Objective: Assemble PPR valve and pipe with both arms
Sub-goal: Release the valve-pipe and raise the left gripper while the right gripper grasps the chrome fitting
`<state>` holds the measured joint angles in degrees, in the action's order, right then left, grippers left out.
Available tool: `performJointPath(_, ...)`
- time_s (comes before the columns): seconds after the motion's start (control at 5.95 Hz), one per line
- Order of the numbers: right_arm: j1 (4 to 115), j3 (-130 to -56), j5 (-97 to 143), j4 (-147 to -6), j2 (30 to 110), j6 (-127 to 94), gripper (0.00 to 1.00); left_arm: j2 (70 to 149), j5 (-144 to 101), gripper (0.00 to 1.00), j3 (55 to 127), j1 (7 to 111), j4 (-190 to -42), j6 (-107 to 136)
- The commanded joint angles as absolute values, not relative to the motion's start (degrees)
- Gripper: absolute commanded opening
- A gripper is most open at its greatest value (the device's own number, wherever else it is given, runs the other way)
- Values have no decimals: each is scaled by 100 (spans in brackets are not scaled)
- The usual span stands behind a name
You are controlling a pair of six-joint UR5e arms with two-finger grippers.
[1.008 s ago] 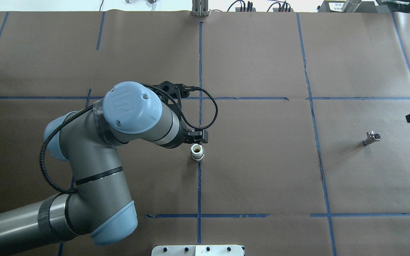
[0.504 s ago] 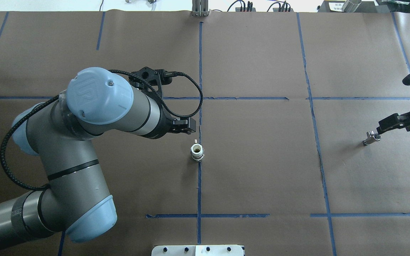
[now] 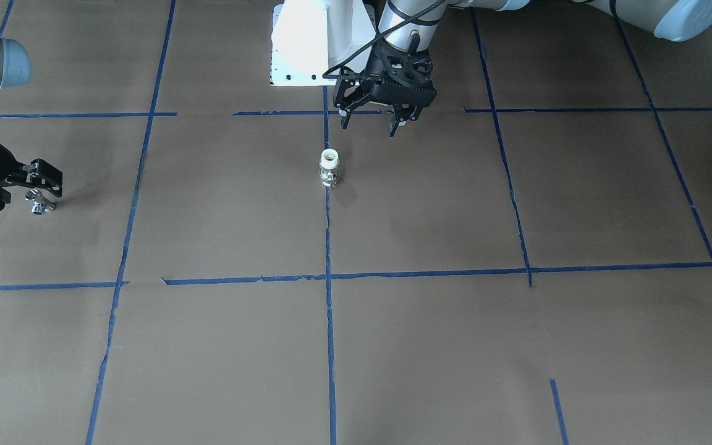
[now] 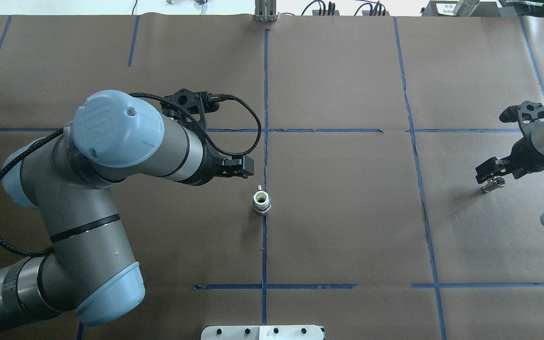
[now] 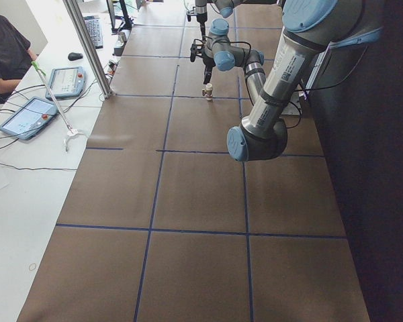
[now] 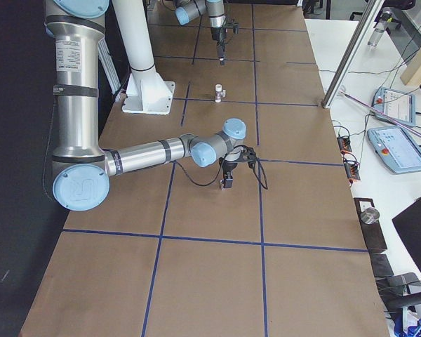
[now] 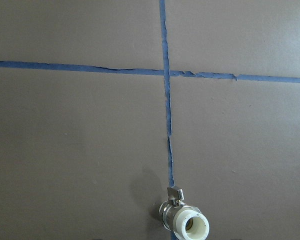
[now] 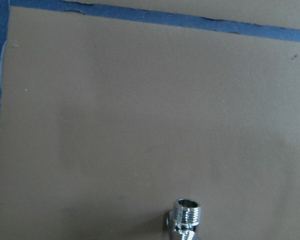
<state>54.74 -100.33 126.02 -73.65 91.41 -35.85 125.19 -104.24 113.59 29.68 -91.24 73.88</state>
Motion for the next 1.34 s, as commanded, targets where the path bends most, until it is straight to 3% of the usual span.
performJointPath(0.0,5388,-9818,12586,-7304,9106,-3586,94,12516,-10424,89,11364,2971,-9149,7427)
performJointPath(0.17,5388,-9791,12595,-7312,9114,-3595,66,12516,-10424,89,11364,2971,-9167,7435)
performJointPath(0.34,5388,-9791,12595,-7304,9114,-3595,16,12516,-10424,89,11373,2962,-9176,7488)
performJointPath(0.5,5388,-9791,12595,-7304,9123,-3569,0,12498,-10424,89,11373,2971,-9176,7488)
performJointPath(0.84,5388,-10175,12673,-7312,9088,-3620,0,12498,-10424,89,11417,2971,-9185,7497)
performJointPath(1.01,5379,-10674,12691,-7582,8783,-3908,0,12481,-10424,89,11452,2997,-9176,7488)
performJointPath(1.18,5353,-10748,12857,-7976,7910,-4938,0,12411,-10424,89,11496,3006,-9184,7488)
